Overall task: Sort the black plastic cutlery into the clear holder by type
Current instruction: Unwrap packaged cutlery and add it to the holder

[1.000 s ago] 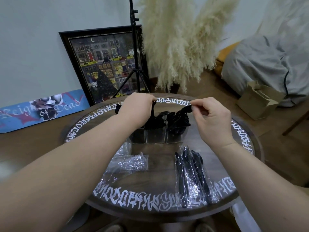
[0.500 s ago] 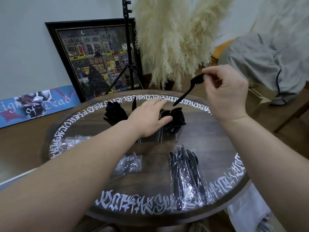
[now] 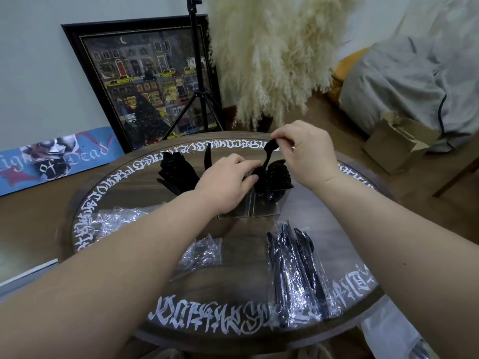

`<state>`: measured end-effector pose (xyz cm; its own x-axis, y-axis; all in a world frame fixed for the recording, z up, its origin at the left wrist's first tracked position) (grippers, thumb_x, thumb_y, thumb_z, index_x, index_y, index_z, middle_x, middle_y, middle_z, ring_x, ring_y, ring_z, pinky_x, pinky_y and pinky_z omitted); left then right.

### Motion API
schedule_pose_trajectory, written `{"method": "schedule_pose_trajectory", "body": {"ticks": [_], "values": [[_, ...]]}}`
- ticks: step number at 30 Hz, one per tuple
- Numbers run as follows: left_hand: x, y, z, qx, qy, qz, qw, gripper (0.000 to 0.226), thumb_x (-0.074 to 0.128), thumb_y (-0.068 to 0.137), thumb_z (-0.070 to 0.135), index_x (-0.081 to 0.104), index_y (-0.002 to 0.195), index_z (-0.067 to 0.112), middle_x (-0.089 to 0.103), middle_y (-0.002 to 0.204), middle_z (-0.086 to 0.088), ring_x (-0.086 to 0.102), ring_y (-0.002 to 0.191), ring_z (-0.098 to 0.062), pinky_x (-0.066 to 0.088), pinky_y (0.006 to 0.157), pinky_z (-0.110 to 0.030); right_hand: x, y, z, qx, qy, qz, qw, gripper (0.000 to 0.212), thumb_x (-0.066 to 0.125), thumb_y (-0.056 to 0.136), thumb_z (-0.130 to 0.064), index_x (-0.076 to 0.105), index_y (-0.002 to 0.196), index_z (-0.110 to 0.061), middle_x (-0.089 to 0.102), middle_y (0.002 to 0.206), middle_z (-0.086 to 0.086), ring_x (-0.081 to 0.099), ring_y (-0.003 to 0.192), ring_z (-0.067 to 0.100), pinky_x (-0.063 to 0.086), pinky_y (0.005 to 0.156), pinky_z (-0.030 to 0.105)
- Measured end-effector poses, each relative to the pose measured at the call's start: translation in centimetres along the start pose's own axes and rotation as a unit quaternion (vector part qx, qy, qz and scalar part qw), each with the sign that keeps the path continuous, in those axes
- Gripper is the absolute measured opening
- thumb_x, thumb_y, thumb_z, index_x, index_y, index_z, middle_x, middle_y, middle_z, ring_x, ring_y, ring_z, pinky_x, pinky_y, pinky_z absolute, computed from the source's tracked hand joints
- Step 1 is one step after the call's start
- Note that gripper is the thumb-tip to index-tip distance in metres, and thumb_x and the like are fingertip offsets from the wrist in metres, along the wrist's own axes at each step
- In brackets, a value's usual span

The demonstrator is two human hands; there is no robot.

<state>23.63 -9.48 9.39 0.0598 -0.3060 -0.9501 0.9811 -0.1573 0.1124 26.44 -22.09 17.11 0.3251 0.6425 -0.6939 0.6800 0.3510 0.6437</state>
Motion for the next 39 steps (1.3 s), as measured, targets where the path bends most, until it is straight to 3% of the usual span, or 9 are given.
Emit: {"method": "schedule_pose_trajectory", "body": {"ticks": [5, 9, 15, 21, 24, 29, 35, 37, 39], "values": [[0.0, 0.0, -0.3, -0.012, 0.006, 0.01, 1.0, 0.045, 0.039, 0.099, 0.043, 0.041, 0.142, 0.031, 0.047, 0.129, 0.001, 0.044, 0.12, -0.02, 0.043, 0.093, -0.034, 4.1, -1.6, 1.2, 0.047, -0.059, -0.174, 0.982, 0.034, 0.043, 0.095, -0.009, 0.067, 0.117, -0.019, 0.066, 0.111, 0.005, 0.048, 0.109, 0.025, 0.043, 0.09, 0.038], [0.1, 0.1, -0.1, -0.016, 0.011, 0.003, 1.0, 0.049, 0.038, 0.099, 0.043, 0.038, 0.144, 0.025, 0.046, 0.135, 0.0, 0.044, 0.123, -0.021, 0.041, 0.096, -0.035, 5.4, -2.5, 1.8, 0.092, -0.054, -0.233, 0.967, 0.046, 0.044, 0.09, -0.008, 0.06, 0.126, -0.031, 0.059, 0.113, 0.008, 0.044, 0.111, 0.023, 0.044, 0.091, 0.036], [-0.7, -1.1, 0.4, -0.008, 0.008, 0.008, 1.0, 0.051, 0.04, 0.099, 0.041, 0.034, 0.147, 0.023, 0.046, 0.142, 0.0, 0.036, 0.134, -0.02, 0.035, 0.106, -0.037, 4.8, -3.3, 1.9, 0.122, -0.039, -0.236, 0.963, 0.048, 0.04, 0.091, -0.009, 0.053, 0.131, -0.034, 0.056, 0.114, 0.007, 0.049, 0.103, 0.023, 0.046, 0.088, 0.036], [-2.7, -4.8, 2.5, 0.035, 0.013, 0.076, 0.996, 0.045, 0.046, 0.098, 0.037, 0.046, 0.14, 0.021, 0.051, 0.138, 0.004, 0.026, 0.14, -0.019, 0.018, 0.112, -0.028, -0.9, -6.4, -0.2, 0.123, -0.023, -0.129, 0.984, 0.033, 0.046, 0.093, -0.008, 0.064, 0.119, -0.019, 0.067, 0.111, 0.001, 0.052, 0.108, 0.025, 0.042, 0.086, 0.032], [-1.6, -7.6, 4.3, 0.053, -0.005, 0.089, 0.995, 0.043, 0.053, 0.095, 0.035, 0.052, 0.135, 0.019, 0.055, 0.134, 0.002, 0.028, 0.14, -0.021, 0.017, 0.114, -0.029, -2.3, -10.1, -0.1, 0.163, -0.023, -0.132, 0.977, 0.03, 0.051, 0.093, -0.013, 0.064, 0.119, -0.019, 0.066, 0.114, -0.001, 0.055, 0.106, 0.023, 0.043, 0.089, 0.033], [4.2, -11.5, 6.2, 0.045, 0.003, 0.029, 0.999, 0.047, 0.057, 0.091, 0.04, 0.051, 0.135, 0.025, 0.051, 0.137, 0.005, 0.029, 0.136, -0.018, 0.022, 0.114, -0.031, -2.5, -16.4, 1.2, 0.227, -0.036, -0.182, 0.956, 0.031, 0.054, 0.094, -0.018, 0.059, 0.124, -0.018, 0.063, 0.12, -0.001, 0.054, 0.106, 0.018, 0.038, 0.088, 0.025], [11.7, -13.5, 6.5, 0.016, 0.007, -0.138, 0.99, 0.074, 0.062, 0.084, 0.052, 0.029, 0.147, 0.032, 0.019, 0.157, 0.0, 0.015, 0.143, -0.023, 0.025, 0.115, -0.043, -0.6, -23.2, 5.7, 0.355, -0.066, -0.269, 0.893, 0.038, 0.059, 0.09, -0.037, 0.058, 0.122, -0.017, 0.065, 0.112, 0.0, 0.058, 0.104, 0.022, 0.042, 0.084, 0.029], [12.4, -13.2, 6.9, 0.017, 0.011, -0.155, 0.988, 0.079, 0.064, 0.081, 0.054, 0.026, 0.148, 0.033, 0.012, 0.159, -0.001, 0.013, 0.144, -0.024, 0.026, 0.115, -0.045, -0.2, -24.3, 6.8, 0.378, -0.088, -0.307, 0.869, 0.041, 0.062, 0.086, -0.046, 0.062, 0.114, -0.016, 0.068, 0.104, 0.002, 0.06, 0.101, 0.024, 0.042, 0.079, 0.03], [12.9, -12.8, 6.9, 0.01, 0.013, -0.165, 0.986, 0.081, 0.065, 0.08, 0.056, 0.026, 0.148, 0.035, 0.011, 0.159, -0.001, 0.013, 0.144, -0.025, 0.026, 0.114, -0.045, 0.2, -24.8, 7.2, 0.387, -0.094, -0.339, 0.853, 0.037, 0.065, 0.081, -0.051, 0.07, 0.09, -0.015, 0.069, 0.082, 0.002, 0.063, 0.089, 0.025, 0.043, 0.07, 0.028]]}}
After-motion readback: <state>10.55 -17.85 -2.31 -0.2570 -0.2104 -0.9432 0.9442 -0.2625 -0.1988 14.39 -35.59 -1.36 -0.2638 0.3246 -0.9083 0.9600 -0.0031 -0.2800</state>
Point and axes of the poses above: each hand's wrist, its own y-axis towards the middle knuckle, its own x-axis out of the palm, z = x × y, the point moved 9 cm from there along y, towards the middle knuckle
